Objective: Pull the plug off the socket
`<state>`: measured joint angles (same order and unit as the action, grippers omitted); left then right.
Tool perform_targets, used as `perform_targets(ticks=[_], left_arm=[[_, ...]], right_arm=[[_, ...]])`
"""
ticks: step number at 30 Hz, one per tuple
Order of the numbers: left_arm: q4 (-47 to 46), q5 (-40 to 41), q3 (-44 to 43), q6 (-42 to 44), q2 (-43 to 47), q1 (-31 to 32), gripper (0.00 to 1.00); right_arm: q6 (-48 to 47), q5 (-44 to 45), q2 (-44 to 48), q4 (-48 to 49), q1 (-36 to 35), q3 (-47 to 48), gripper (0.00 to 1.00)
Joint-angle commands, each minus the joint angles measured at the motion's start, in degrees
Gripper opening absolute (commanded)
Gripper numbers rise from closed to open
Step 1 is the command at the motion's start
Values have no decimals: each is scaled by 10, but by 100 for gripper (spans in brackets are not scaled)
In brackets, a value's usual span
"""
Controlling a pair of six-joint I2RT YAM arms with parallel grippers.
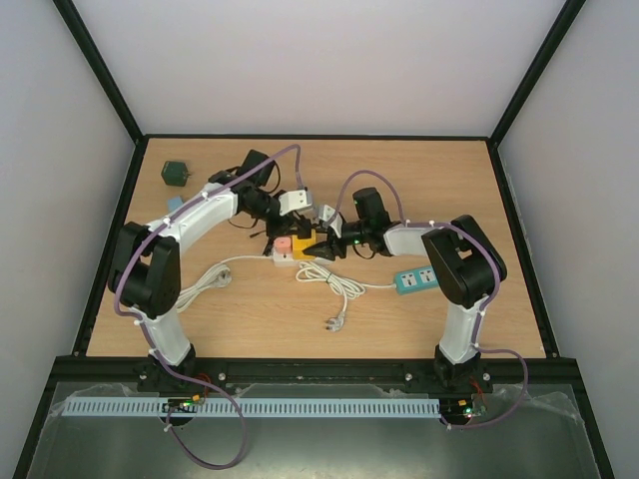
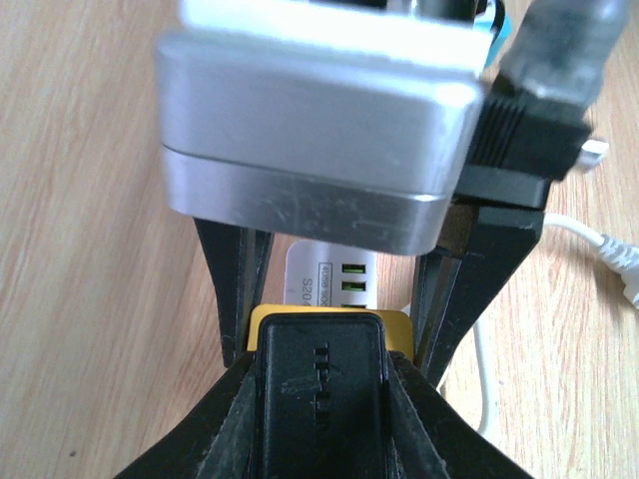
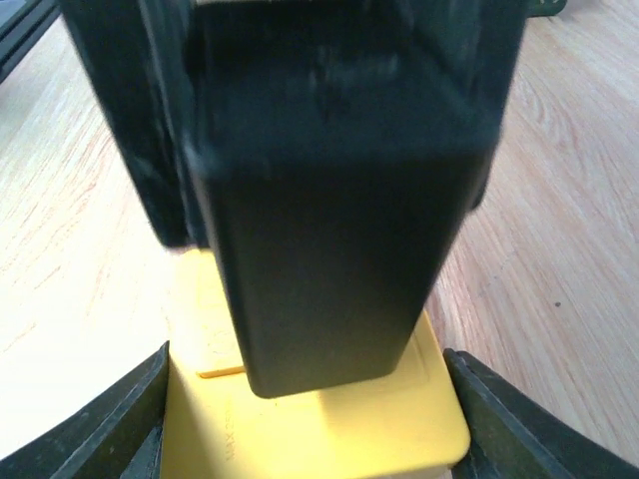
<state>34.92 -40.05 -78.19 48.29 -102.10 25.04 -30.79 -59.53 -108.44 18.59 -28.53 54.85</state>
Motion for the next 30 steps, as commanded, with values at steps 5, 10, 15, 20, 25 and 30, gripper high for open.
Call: perform_targets(ticks=[5,10,15,20,25,30], left_arm=[[13,-100,-48,-8,20,3,11],[26,-101,-55,-5,34,-23,11],[41,-97,-57,1,59,-81,12],[58,-89,-65,8,78,-161,12],[82,-59,-82,20,89,-249,12],[95,-26,-82,41,106,-329,13]], right_arm=[[-4,57,-38,7,-4,-29,27],[-5,57,-38,13,-4,-33,28],[0,59,-38,21,-4,-37,29],[0,61,-40,23,-4,-39,29],[-3,64,-39,23,-4,-41,29],[-3,65,-41,23,-4,-41,29]])
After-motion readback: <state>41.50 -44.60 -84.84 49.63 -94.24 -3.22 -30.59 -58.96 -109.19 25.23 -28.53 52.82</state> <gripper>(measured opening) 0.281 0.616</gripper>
